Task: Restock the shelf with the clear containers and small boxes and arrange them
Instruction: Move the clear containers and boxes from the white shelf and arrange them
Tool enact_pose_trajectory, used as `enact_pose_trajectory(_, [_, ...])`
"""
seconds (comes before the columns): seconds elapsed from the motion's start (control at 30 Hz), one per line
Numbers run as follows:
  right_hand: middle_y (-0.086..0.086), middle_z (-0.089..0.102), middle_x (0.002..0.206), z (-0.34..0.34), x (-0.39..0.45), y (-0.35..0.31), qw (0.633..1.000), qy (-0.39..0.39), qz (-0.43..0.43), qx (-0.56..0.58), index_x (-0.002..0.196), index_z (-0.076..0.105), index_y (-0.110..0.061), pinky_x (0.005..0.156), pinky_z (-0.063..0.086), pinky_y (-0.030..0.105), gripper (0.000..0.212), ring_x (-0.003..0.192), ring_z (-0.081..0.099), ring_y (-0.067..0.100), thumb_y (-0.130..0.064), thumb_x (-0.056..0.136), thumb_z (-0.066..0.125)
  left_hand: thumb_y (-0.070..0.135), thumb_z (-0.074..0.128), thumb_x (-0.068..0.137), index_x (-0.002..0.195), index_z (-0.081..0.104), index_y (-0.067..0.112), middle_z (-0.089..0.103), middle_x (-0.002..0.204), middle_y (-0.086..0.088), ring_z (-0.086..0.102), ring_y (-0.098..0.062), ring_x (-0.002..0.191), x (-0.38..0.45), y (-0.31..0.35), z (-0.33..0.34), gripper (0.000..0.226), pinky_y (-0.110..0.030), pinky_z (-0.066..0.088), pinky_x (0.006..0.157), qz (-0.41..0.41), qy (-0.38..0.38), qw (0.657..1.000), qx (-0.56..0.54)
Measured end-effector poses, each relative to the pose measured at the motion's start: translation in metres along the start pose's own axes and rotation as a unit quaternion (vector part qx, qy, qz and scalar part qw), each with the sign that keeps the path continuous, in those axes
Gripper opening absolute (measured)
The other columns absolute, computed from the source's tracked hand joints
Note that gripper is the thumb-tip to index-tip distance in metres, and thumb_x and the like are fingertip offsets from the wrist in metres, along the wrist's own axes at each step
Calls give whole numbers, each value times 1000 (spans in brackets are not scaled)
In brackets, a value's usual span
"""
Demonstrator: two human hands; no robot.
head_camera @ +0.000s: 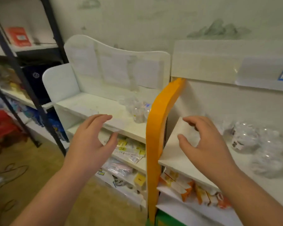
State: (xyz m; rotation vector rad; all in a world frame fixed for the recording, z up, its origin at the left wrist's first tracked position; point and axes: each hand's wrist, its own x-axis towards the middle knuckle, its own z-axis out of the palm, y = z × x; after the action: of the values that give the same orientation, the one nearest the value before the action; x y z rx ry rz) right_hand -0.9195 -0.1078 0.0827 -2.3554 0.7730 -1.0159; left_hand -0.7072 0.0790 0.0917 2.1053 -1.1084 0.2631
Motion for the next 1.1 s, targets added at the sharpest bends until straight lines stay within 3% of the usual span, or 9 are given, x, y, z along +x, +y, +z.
enact_pose_trajectory(0.13, [-20, 49, 119, 59, 16, -49, 1000, -5, -19, 5, 125, 53, -33, 98, 41, 25, 39, 113, 47, 0, -31, 88, 64, 45, 59, 89, 135, 45, 45, 39, 136, 28, 48, -3, 117, 6, -66, -36, 49, -34, 47, 94, -19, -3, 1000, -3])
enact_pose_trajectory(0.2, [-19, 49, 122, 83, 20, -65, 1000, -16, -17, 2, 127, 52, -33, 101, 42, 28, 40, 116, 47, 0, -32, 88, 64, 44, 60, 89, 137, 45, 42, 41, 137, 25, 44, -1, 120, 11, -91, -48, 50, -33, 44, 97, -27, -1, 1000, -1])
enact_pose_trajectory(0.4, [-25, 48, 121, 136, 35, -89, 999, -37, -13, -10, 125, 50, -38, 98, 35, 16, 39, 119, 44, -5, -33, 89, 65, 42, 61, 88, 133, 47, 41, 41, 132, 27, 47, -3, 117, 34, -139, -51, 47, -32, 43, 96, -36, -5, 999, -24])
enact_pose_trajectory(0.6, [-28, 45, 120, 185, 67, -81, 999, -53, 13, -2, 127, 49, -39, 96, 33, 10, 41, 117, 41, -9, -37, 89, 63, 41, 61, 89, 135, 45, 42, 40, 135, 27, 29, 13, 120, 77, -168, -26, 48, -18, 27, 96, -7, -36, 999, -6])
enact_pose_trajectory(0.73, [-24, 45, 124, 215, 107, -68, 999, -40, 35, 6, 129, 49, -38, 100, 37, 18, 42, 119, 42, -4, -38, 89, 62, 39, 61, 89, 134, 46, 42, 38, 135, 27, 40, 4, 118, 123, -185, -16, 48, -21, 35, 95, 4, -51, 999, -2])
enact_pose_trajectory(1.1, [-22, 47, 122, 282, 202, -47, 996, -14, 86, 3, 126, 53, -34, 99, 37, 18, 40, 115, 44, -3, -33, 88, 63, 36, 62, 89, 135, 47, 38, 43, 132, 22, 38, 2, 125, 251, -237, 36, 48, -22, 32, 102, 48, -89, 995, -8])
